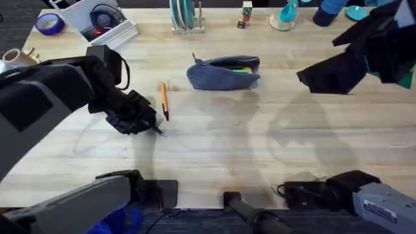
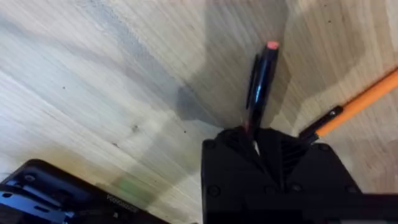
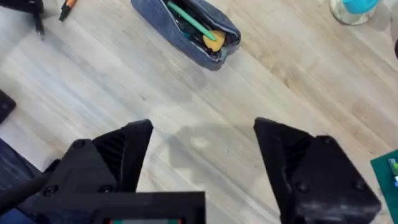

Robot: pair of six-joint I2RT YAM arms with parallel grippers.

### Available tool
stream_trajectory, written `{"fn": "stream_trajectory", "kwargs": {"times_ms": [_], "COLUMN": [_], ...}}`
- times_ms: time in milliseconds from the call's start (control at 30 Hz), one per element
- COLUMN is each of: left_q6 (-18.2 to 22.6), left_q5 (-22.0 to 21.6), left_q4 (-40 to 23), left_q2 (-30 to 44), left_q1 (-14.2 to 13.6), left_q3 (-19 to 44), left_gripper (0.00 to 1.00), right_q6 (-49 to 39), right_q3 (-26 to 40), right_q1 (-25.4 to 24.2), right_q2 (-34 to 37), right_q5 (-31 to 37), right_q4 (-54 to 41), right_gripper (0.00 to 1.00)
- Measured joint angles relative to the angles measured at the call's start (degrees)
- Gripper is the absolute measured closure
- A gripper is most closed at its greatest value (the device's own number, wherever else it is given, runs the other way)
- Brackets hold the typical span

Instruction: Unzip the bag, pick up the pens from the table one at a time and place them inside, then zip the bag closed.

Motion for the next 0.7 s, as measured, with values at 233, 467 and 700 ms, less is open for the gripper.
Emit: {"fn": "stream_trajectory", "kwargs": {"times_ms": [233,467,700], "left_q6": [1.47,6.23,10.97], "left_q5": [0.00,-0.22,-0.24], "left_q4": [0.31,1.92,1.88], "left_q2": [-0.56,-6.14,-13.53], "left_q1": [0.00,-0.02,-0.02], "left_q3": [0.04,1.60,5.35], "left_gripper": [0.957,0.957,0.959], "right_q6": [0.00,0.00,0.02], "right_q3": [0.00,0.00,0.00], "right_q1": [0.00,0.00,0.00], "right_q2": [0.00,0.00,0.00], "right_q5": [0.00,0.00,0.00], "right_q4": [0.00,-0.02,0.00], "right_gripper": [0.004,0.004,0.003]}}
